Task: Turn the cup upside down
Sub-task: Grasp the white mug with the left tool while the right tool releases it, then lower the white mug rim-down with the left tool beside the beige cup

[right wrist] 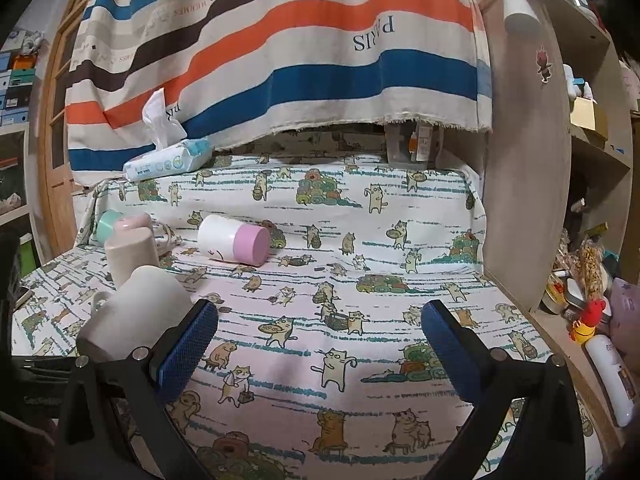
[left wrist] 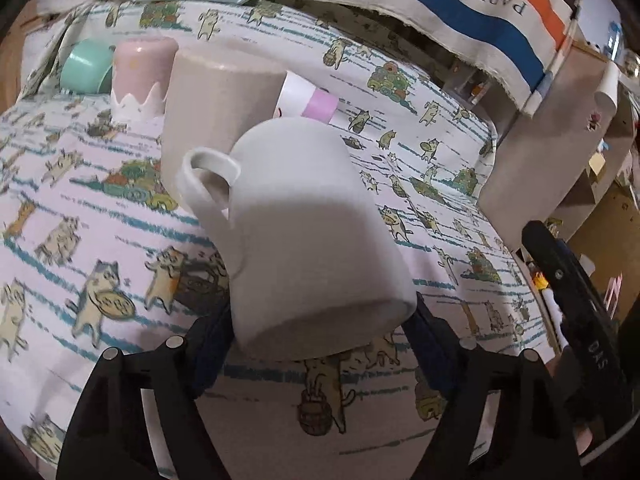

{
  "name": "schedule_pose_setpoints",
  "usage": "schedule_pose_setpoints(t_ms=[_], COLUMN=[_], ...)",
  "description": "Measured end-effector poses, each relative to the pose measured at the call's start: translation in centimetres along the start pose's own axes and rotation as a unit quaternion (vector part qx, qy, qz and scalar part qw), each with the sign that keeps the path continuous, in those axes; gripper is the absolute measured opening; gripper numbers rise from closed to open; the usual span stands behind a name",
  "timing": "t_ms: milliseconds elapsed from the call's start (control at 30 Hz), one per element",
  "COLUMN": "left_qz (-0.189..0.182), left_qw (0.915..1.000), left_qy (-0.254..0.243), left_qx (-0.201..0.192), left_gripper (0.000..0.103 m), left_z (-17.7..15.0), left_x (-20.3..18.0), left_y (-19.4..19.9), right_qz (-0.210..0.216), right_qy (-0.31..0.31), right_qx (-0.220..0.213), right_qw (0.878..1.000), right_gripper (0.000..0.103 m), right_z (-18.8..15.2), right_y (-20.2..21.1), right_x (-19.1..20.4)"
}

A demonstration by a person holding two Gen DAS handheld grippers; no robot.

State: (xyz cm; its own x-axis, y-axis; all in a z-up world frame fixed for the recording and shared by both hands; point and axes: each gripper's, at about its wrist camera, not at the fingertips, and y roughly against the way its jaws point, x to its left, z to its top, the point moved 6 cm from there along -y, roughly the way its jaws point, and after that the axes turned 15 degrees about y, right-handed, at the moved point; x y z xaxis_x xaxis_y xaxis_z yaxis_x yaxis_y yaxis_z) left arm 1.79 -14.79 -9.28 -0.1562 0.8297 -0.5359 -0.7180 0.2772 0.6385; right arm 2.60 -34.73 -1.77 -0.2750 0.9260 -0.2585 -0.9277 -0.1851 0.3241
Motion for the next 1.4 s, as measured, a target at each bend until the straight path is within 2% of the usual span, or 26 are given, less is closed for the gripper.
schedule_pose_setpoints(t_ms=[133,233,367,800,1133,1400], left_qz=[0.006,0.01,0.015,0.012,0.022,0.024], left_qw=[0.9994,0.9986,0.9969,0.9919,0.9887,0.9863], left_qy=[-0.026,-0.047,-0.074,-0.126,-0.148,-0.163], left_qx=[-0.02,-0.021,-0.022,0.004,0.007,-0.003], left_gripper=[0.078,0.078,0.078,0.076,0.075,0.074], left_z=[1.2,2.2,3.6,8.3,9.6,9.6], left_x=[0.0,-0.2,-0.8,-3.4,-4.3,-4.4], left_y=[1.2,1.7,1.7,-0.7,-2.8,-4.2], right_qz=[0.006,0.02,0.018,-0.013,-0.019,-0.023], right_qy=[-0.007,-0.013,-0.008,-0.018,-0.044,-0.033], right_qx=[0.002,0.001,-0.011,-0.029,-0.024,-0.022], right_qw=[1.0,1.0,1.0,0.999,0.999,0.999], right_gripper=[0.103,0.103,0.103,0.103,0.102,0.102], right_z=[0.4,0.9,2.1,4.1,3.1,2.9], right_y=[-0.6,-1.0,-1.4,-3.6,-4.4,-4.3], right_x=[0.2,0.6,1.3,1.0,0.0,0.4])
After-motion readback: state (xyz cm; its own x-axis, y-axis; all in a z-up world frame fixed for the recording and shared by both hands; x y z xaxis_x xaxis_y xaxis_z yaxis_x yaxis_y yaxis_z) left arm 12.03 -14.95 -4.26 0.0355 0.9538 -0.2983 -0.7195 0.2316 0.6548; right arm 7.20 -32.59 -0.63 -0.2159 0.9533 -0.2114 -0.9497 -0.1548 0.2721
